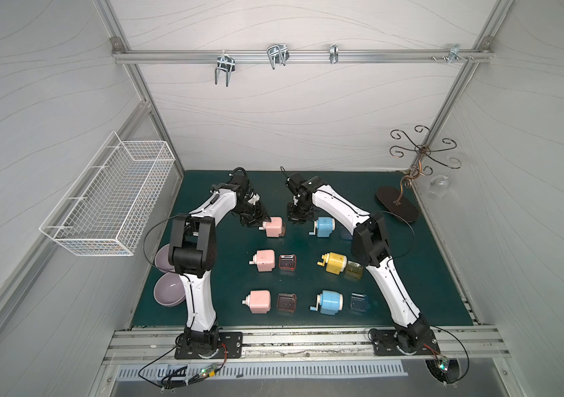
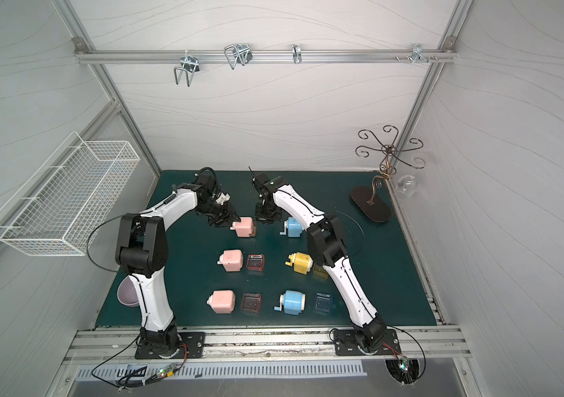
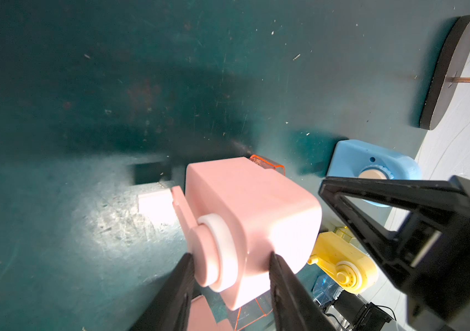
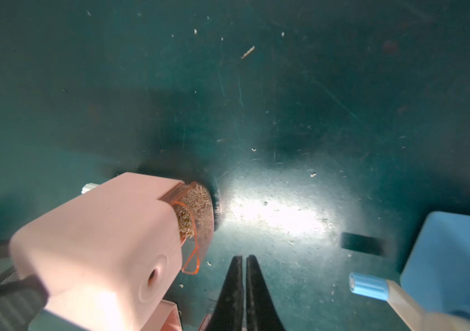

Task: Put the tray back into the pencil sharpener
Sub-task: Close the container of the pencil sharpener.

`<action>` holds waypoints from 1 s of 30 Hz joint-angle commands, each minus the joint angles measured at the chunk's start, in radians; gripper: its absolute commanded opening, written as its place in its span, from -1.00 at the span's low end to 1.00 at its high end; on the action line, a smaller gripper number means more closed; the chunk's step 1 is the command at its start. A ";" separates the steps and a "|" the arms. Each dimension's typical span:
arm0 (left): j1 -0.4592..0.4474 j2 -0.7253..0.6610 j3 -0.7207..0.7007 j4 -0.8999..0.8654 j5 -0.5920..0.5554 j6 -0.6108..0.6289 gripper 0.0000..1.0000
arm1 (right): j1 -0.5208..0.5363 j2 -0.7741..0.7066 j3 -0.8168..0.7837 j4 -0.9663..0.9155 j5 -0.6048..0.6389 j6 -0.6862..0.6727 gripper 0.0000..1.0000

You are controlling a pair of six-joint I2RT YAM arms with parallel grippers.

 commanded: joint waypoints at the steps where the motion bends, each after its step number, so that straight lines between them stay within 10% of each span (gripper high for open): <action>1: -0.009 0.014 0.029 -0.019 -0.003 0.012 -0.09 | 0.014 0.048 0.024 0.001 -0.025 0.017 -0.81; 30: -0.009 0.014 0.028 -0.019 0.000 0.012 -0.08 | 0.046 0.028 -0.026 0.138 -0.144 0.029 -0.92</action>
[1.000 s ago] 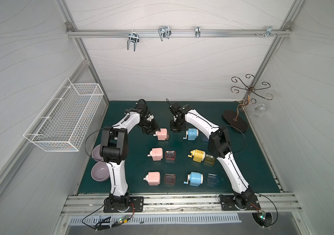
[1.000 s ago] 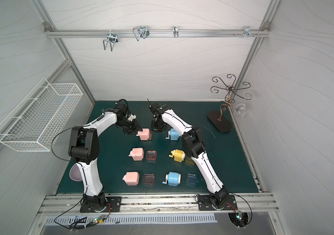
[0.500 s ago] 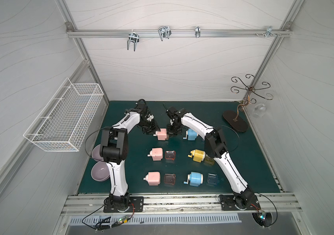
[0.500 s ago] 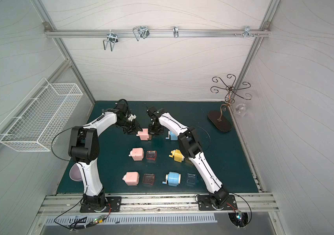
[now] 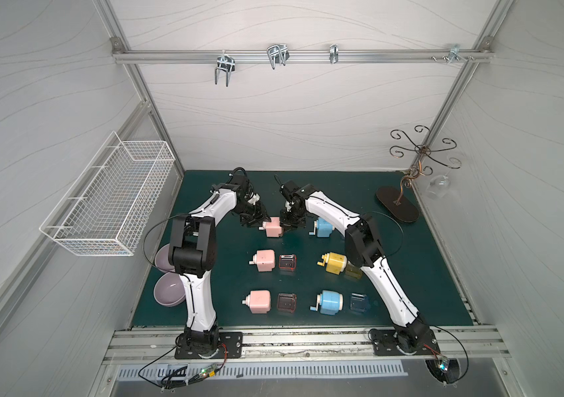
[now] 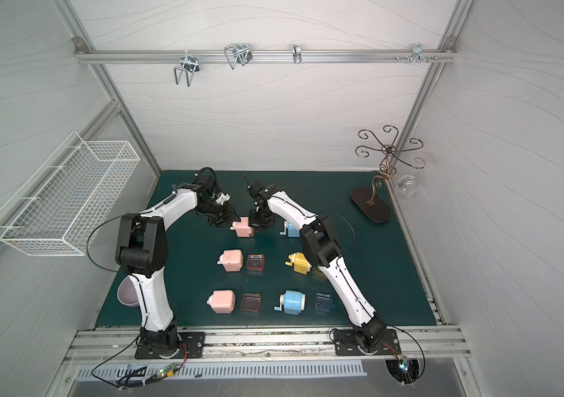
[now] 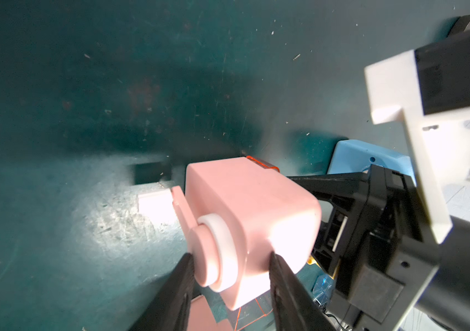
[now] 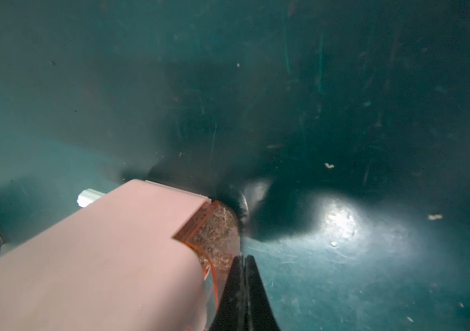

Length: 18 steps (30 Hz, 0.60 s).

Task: Put the tray back into the pencil sharpener
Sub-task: Close the container of the pencil sharpener.

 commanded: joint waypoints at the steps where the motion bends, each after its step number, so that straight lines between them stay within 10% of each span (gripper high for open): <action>1: -0.010 0.014 0.028 -0.019 -0.001 0.011 -0.09 | 0.019 -0.043 -0.015 0.044 -0.041 0.014 -0.92; 18: -0.009 0.010 0.030 -0.017 0.002 0.013 -0.06 | 0.009 -0.134 -0.069 0.060 0.012 0.028 -0.85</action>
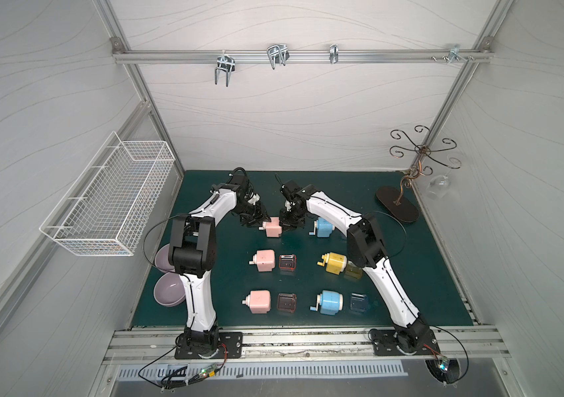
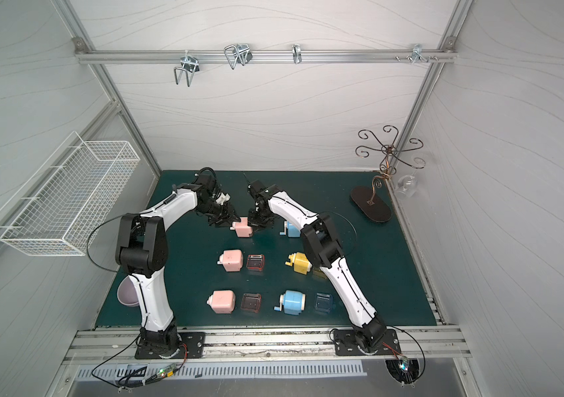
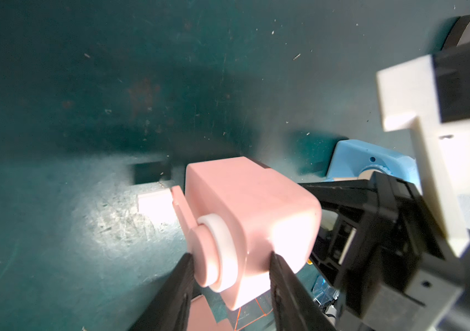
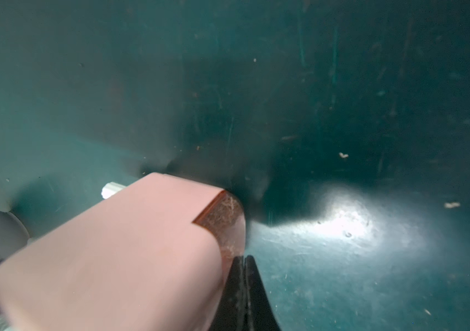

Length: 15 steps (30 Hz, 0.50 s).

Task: Put the tray back into the pencil sharpener
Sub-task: Close the container of the pencil sharpener.

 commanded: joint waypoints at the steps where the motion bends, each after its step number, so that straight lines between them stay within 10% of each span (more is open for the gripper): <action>1: -0.009 0.008 0.029 -0.016 0.002 0.015 -0.05 | 0.007 -0.090 0.000 -0.006 0.053 -0.010 -0.83; 15: -0.009 -0.045 0.001 0.037 0.012 0.019 0.18 | 0.008 -0.199 -0.068 -0.055 0.163 -0.063 -0.69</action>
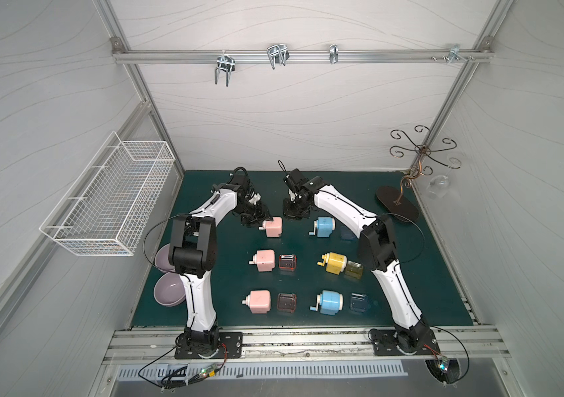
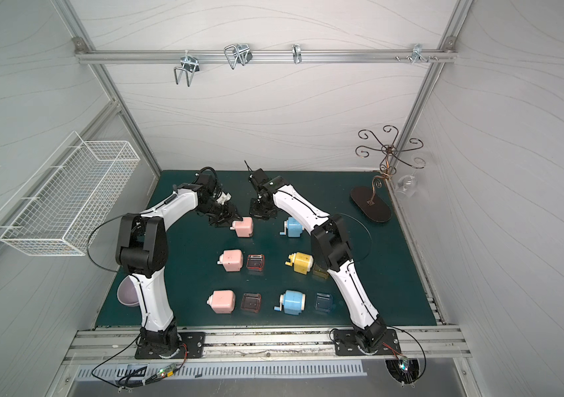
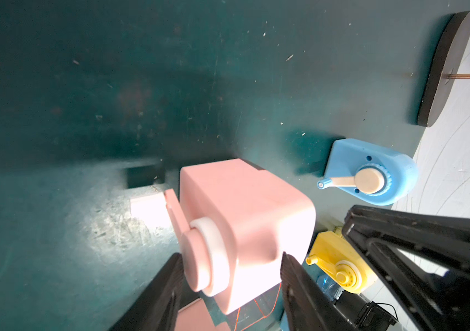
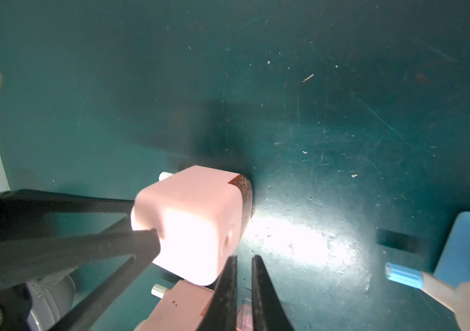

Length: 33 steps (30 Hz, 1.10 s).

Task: Put the tray back into the pencil sharpener
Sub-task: Close the container of the pencil sharpener, then pick up the container from the center of the board.

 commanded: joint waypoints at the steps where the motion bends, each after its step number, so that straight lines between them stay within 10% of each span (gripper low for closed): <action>1: -0.004 -0.044 0.002 0.021 0.009 0.012 0.18 | 0.009 -0.058 -0.031 -0.046 0.044 -0.030 -0.69; 18: 0.015 -0.300 -0.079 -0.076 -0.145 -0.005 0.24 | 0.099 -0.355 -0.329 -0.039 0.160 -0.051 -0.50; 33: -0.017 -0.647 -0.463 -0.079 -0.272 -0.089 0.29 | 0.239 -0.505 -0.657 0.066 0.201 0.090 -0.42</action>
